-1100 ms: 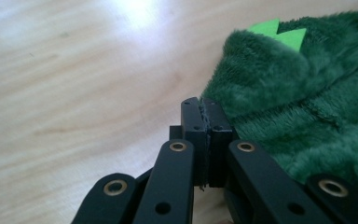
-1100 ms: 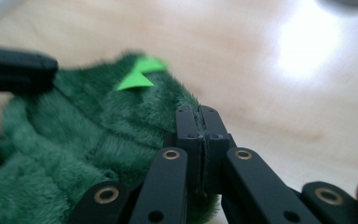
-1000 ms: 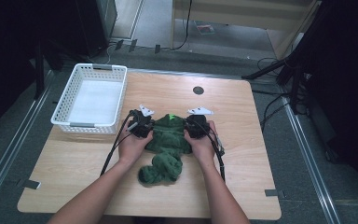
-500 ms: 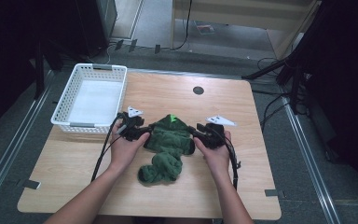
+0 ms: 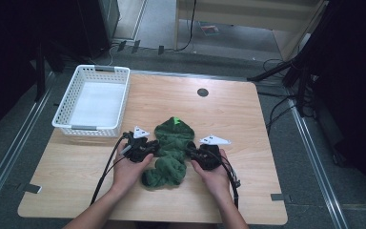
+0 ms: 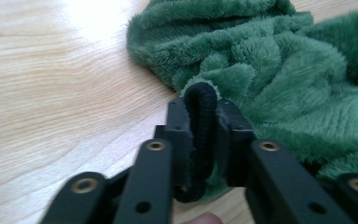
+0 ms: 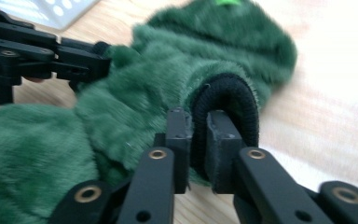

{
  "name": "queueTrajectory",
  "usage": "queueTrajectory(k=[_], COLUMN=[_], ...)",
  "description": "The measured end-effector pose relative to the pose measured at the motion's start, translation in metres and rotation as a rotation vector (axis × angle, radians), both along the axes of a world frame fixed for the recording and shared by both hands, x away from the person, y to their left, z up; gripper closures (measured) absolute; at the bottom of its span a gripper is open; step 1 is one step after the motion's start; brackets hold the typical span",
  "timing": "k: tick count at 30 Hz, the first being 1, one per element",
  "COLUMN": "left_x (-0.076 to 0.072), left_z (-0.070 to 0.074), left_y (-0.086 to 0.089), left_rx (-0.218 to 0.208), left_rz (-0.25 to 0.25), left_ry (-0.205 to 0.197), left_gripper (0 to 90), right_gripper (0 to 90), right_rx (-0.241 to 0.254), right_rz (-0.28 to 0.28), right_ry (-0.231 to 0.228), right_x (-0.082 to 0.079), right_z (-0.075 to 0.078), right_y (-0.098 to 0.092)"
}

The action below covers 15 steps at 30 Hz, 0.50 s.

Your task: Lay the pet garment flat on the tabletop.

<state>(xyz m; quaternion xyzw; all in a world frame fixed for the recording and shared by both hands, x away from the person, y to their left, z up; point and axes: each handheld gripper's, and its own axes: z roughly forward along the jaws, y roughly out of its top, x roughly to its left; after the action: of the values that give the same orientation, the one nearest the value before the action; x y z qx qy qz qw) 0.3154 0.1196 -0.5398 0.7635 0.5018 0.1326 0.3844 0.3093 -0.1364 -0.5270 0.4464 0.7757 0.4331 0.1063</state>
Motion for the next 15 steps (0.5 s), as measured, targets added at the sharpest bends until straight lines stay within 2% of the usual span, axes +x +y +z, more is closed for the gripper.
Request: queueTrajectory(k=[2,5,7,8,10,11,13,15], left_x=[0.000,-0.002,-0.002,-0.002,-0.003,-0.003,-0.003,-0.006], left_z=[-0.002,-0.005,-0.005,-0.006,-0.006,-0.006,-0.005,-0.001], left_y=[0.002,0.007,0.008,0.008,0.008,0.008,0.010,0.015], left_rx=[0.014,0.020,0.021,0.018,0.015,0.012,0.001,-0.021], left_rz=[-0.004,-0.004,-0.008,-0.008,-0.001,0.003,0.009,0.031], left_ry=[0.010,0.011,0.003,0.001,0.003,0.004,-0.002,-0.046], left_gripper=[82.9,84.6,85.0,85.0,84.5,82.7,69.8,57.1], right_gripper=[85.1,85.7,86.0,86.0,85.8,85.2,79.1,63.8], right_rx=[-0.019,-0.037,-0.037,-0.035,-0.092,-0.119,-0.117,-0.093], right_rz=[-0.019,-0.064,-0.074,-0.072,-0.060,-0.055,-0.050,-0.032], right_ry=[-0.023,0.032,0.058,0.059,0.023,0.004,0.004,-0.019], right_x=[0.000,0.005,0.006,0.006,0.004,0.002,0.001,-0.002], right_z=[0.002,-0.009,-0.016,-0.017,-0.015,-0.015,-0.014,-0.008], right_y=[-0.002,-0.014,-0.019,-0.020,-0.017,-0.013,-0.012,-0.011])
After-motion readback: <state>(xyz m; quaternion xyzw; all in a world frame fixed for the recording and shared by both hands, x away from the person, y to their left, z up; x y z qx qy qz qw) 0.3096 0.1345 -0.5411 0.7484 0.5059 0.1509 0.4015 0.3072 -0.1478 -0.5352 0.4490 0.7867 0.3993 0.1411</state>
